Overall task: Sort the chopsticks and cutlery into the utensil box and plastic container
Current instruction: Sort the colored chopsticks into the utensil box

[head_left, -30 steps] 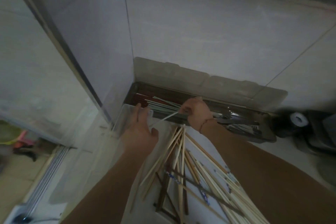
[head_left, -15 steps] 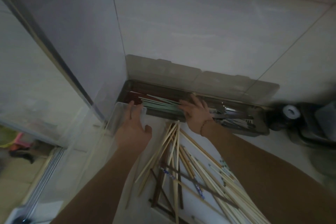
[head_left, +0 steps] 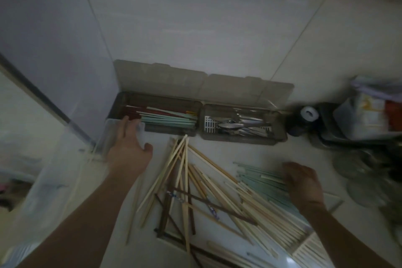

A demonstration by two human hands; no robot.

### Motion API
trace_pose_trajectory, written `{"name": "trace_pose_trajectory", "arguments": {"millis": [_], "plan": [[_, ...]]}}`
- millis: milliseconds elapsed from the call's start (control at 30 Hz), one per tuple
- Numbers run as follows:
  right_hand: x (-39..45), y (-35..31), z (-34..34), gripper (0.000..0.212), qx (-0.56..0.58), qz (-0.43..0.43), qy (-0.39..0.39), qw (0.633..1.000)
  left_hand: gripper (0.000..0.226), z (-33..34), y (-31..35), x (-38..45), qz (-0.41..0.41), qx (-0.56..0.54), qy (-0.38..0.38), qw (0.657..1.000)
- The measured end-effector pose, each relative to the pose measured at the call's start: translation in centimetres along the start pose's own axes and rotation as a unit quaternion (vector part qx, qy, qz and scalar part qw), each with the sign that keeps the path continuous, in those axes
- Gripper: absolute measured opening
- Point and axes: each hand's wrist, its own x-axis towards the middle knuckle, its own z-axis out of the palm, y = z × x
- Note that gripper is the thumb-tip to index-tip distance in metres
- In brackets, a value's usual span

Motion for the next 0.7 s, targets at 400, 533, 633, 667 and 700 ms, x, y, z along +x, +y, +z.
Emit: {"name": "trace_pose_trajectory", "arguments": {"millis": [400,533,633,667,700], "plan": [[-0.5,-1.8,-0.1,0.02,-0.025,0.016,-0.014,0.999,0.073,0.0,0.2,-0.1,0.009,0.011,0.009,1.0],[0.6,-4.8,-0.7,0.043,0.064,-0.054,0.059,0.995,0.074,-0.3,0.5,0.0,-0.004,0.015,0.003,1.0],[2.6,-9.0,-0.9,0.046,0.142,-0.073,0.061,0.985,0.074,-0.5,0.6,0.0,0.0,0.018,0.001,1.0],[3.5,-10.7,-0.9,0.037,0.155,-0.079,0.048,0.984,0.074,-0.6,0.6,0.0,0.003,0.021,0.001,1.0],[4.5,-12.4,-0.7,0.03,0.157,-0.089,0.035,0.983,0.073,-0.7,0.5,0.0,0.007,0.023,0.003,1.0]]}}
